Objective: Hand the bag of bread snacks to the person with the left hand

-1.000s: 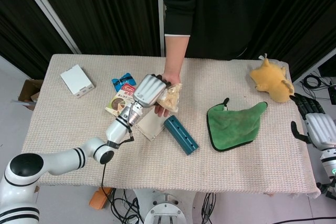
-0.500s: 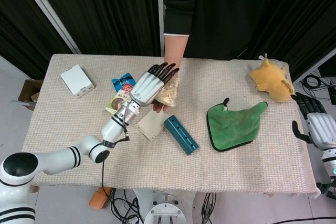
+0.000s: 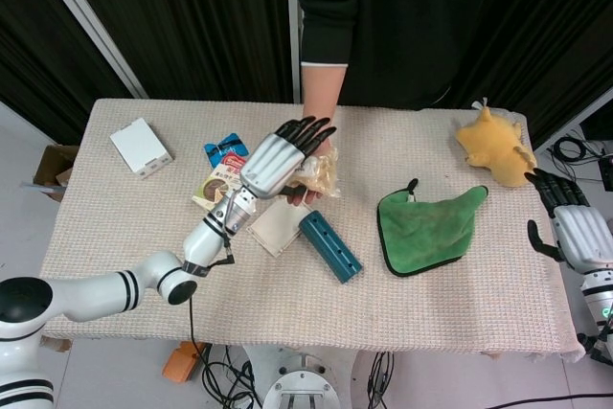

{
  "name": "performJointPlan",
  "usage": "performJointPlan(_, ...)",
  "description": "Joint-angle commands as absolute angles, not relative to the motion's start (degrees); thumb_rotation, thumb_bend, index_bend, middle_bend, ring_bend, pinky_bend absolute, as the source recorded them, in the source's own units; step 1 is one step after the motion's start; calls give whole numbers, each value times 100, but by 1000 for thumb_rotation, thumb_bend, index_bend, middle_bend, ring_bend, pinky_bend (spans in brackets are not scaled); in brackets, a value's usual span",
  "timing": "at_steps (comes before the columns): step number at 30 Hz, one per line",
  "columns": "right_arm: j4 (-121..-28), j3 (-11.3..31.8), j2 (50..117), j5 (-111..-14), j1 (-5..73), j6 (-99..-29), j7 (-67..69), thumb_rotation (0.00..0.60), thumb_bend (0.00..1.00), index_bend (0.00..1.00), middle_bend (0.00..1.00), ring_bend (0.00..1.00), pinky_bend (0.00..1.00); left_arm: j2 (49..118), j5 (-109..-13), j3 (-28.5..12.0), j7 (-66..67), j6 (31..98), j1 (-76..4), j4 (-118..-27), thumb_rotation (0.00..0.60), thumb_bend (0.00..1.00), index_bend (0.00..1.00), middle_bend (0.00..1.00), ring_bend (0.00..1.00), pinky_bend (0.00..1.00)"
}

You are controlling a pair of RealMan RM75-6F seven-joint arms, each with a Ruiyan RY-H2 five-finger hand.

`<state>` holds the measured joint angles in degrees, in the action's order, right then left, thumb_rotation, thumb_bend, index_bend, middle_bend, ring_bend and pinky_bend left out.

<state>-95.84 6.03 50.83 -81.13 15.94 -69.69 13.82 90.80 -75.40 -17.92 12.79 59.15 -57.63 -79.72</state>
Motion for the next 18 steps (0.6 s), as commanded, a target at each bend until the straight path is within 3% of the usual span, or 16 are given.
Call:
performJointPlan(1, -9588, 611, 5053, -8132, 1582, -6995, 1412, 600, 496, 0, 2, 0, 40, 8901, -7509, -1851, 1306, 5944, -5739, -8245, 600, 0, 32, 30, 68, 188)
performJointPlan(4, -9589, 612, 5025, -8163, 1568, -7022, 1451, 600, 496, 0, 2, 0, 39, 8544, -7488, -1867, 1544, 6077, -5607, -8689, 600, 0, 32, 30, 68, 188)
performJointPlan(8, -9567, 606, 5046, -8224, 1527, -7134, 1389, 600, 496, 0, 0, 0, 31, 7532, -7399, -1713, 2425, 6462, -5098, -9772, 600, 0, 33, 30, 68, 188)
performJointPlan(11, -9424, 658, 5238, -8255, 1390, -7584, 873, 600, 491, 0, 0, 0, 5, 6563, -7318, -1430, 3238, 7114, -4381, -10689, 600, 0, 39, 36, 68, 188)
performJointPlan(16, -9024, 722, 5828, -8217, 952, -8720, -669, 600, 470, 0, 0, 0, 0, 5230, -7456, -437, 3388, 8078, -2868, -11561, 600, 0, 44, 54, 69, 190)
performJointPlan(18, -9022, 663, 5974, -8061, 722, -8976, -1149, 600, 436, 0, 0, 0, 0, 4982, -7620, 2, 3292, 8363, -2325, -11531, 529, 0, 44, 58, 69, 190)
